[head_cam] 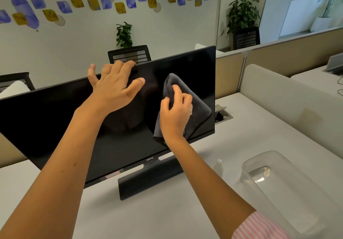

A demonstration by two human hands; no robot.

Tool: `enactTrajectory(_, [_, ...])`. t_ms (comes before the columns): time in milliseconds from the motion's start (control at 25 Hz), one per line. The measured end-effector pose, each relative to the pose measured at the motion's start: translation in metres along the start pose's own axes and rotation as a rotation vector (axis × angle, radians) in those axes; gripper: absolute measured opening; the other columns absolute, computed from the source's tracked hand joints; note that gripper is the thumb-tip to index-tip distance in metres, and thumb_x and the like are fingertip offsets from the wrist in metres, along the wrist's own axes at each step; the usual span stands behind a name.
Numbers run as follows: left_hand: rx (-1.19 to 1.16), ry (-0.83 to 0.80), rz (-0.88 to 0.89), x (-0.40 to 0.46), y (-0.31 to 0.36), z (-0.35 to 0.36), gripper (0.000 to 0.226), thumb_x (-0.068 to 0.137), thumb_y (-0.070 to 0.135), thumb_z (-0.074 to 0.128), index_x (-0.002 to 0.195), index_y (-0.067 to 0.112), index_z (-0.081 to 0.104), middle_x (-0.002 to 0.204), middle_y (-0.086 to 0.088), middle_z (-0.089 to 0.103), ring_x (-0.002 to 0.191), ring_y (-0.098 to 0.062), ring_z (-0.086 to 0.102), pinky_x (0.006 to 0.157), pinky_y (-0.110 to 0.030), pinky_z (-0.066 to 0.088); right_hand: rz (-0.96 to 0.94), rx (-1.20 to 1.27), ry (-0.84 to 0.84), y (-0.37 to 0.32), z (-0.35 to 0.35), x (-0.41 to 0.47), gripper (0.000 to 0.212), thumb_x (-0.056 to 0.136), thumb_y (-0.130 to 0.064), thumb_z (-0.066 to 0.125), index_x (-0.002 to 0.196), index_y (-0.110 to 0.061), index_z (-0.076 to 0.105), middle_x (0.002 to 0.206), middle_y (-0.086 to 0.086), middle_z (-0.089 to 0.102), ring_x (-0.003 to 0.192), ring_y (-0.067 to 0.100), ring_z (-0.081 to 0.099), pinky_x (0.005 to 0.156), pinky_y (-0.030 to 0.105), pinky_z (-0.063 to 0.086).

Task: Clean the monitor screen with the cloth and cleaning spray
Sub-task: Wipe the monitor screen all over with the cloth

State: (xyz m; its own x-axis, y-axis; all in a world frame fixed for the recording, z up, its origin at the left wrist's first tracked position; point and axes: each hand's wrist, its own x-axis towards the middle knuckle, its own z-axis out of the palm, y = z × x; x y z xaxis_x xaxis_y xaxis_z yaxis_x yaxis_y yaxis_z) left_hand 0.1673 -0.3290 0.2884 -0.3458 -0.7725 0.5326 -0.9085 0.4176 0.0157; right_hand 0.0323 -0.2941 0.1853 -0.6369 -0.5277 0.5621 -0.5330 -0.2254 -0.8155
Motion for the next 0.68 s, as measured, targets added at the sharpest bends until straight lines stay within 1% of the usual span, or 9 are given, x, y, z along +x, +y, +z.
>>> enactTrajectory(80, [-0.034,0.009,-0.019,0.001,0.003,0.000,0.065,0.085,0.057,0.008,0.134,0.024,0.036,0.126,-0.001,0.046,0.129,-0.025,0.032,0.109,-0.055,-0.007,-0.067,-0.026,-0.054,0.003,-0.001,-0.004,0.036,0.090,-0.020,0.055,0.126,-0.016,0.055,0.111,0.009,0.053,0.100,0.019,0.047,0.073,0.020,0.044])
enactTrajectory(120, [-0.047,0.014,-0.025,0.001,0.003,0.000,0.065,0.085,0.055,0.006,0.134,0.024,0.037,0.125,-0.001,0.046,0.128,-0.024,0.032,0.109,-0.054,-0.007,-0.085,-0.031,-0.067,0.004,-0.002,-0.001,0.036,0.089,-0.020,0.056,0.124,-0.015,0.056,0.110,0.008,0.054,0.100,0.019,0.046,0.073,0.021,0.044])
enactTrajectory(280, [-0.081,0.027,-0.039,0.001,0.002,0.000,0.068,0.086,0.052,0.001,0.133,0.022,0.039,0.122,0.000,0.047,0.128,-0.023,0.033,0.110,-0.053,-0.007,-0.092,-0.018,0.023,0.000,-0.006,0.034,0.026,0.084,-0.011,0.056,0.109,-0.005,0.058,0.106,0.012,0.053,0.097,0.024,0.045,0.078,0.038,0.048])
enactTrajectory(360, [-0.098,0.020,-0.045,0.001,0.002,0.000,0.069,0.085,0.052,0.000,0.132,0.023,0.040,0.121,0.001,0.046,0.128,-0.022,0.032,0.110,-0.052,-0.008,-0.070,0.011,0.105,-0.003,-0.011,0.058,0.023,0.082,-0.005,0.054,0.104,0.000,0.057,0.107,0.016,0.052,0.097,0.028,0.046,0.079,0.042,0.048])
enactTrajectory(400, [-0.104,0.013,-0.049,0.001,0.002,0.000,0.069,0.085,0.053,-0.001,0.132,0.023,0.040,0.121,0.001,0.046,0.128,-0.021,0.032,0.110,-0.052,-0.009,-0.065,0.020,0.143,-0.003,-0.014,0.070,0.024,0.082,-0.003,0.052,0.104,0.002,0.057,0.108,0.017,0.052,0.097,0.029,0.047,0.080,0.041,0.047])
enactTrajectory(440, [-0.108,0.009,-0.051,0.001,0.002,0.000,0.069,0.084,0.053,-0.001,0.132,0.023,0.040,0.120,0.002,0.046,0.128,-0.021,0.031,0.110,-0.051,-0.009,-0.060,0.033,0.175,-0.003,-0.017,0.082,0.025,0.082,-0.001,0.051,0.106,0.003,0.058,0.110,0.018,0.052,0.099,0.030,0.048,0.081,0.036,0.047])
enactTrajectory(520, [-0.111,0.013,-0.050,0.001,0.002,0.001,0.069,0.085,0.053,0.000,0.132,0.024,0.041,0.119,0.002,0.046,0.127,-0.020,0.031,0.110,-0.051,-0.009,-0.038,0.065,0.234,-0.003,-0.025,0.103,0.027,0.083,-0.001,0.050,0.109,0.004,0.058,0.111,0.017,0.053,0.100,0.028,0.050,0.080,0.021,0.042])
enactTrajectory(560, [-0.112,0.020,-0.049,0.001,0.002,0.001,0.069,0.085,0.053,0.000,0.131,0.023,0.041,0.118,0.002,0.046,0.127,-0.020,0.032,0.110,-0.051,-0.008,-0.025,0.077,0.260,-0.003,-0.028,0.112,0.028,0.084,-0.001,0.050,0.110,0.004,0.058,0.112,0.016,0.054,0.101,0.026,0.051,0.080,0.017,0.040])
enactTrajectory(680, [-0.114,0.024,-0.047,0.001,0.002,0.000,0.068,0.085,0.052,0.000,0.131,0.023,0.041,0.118,0.002,0.046,0.127,-0.020,0.032,0.110,-0.051,-0.008,-0.018,0.096,0.293,-0.001,-0.034,0.129,0.028,0.084,-0.002,0.050,0.110,0.004,0.060,0.111,0.016,0.056,0.099,0.024,0.055,0.081,0.015,0.044])
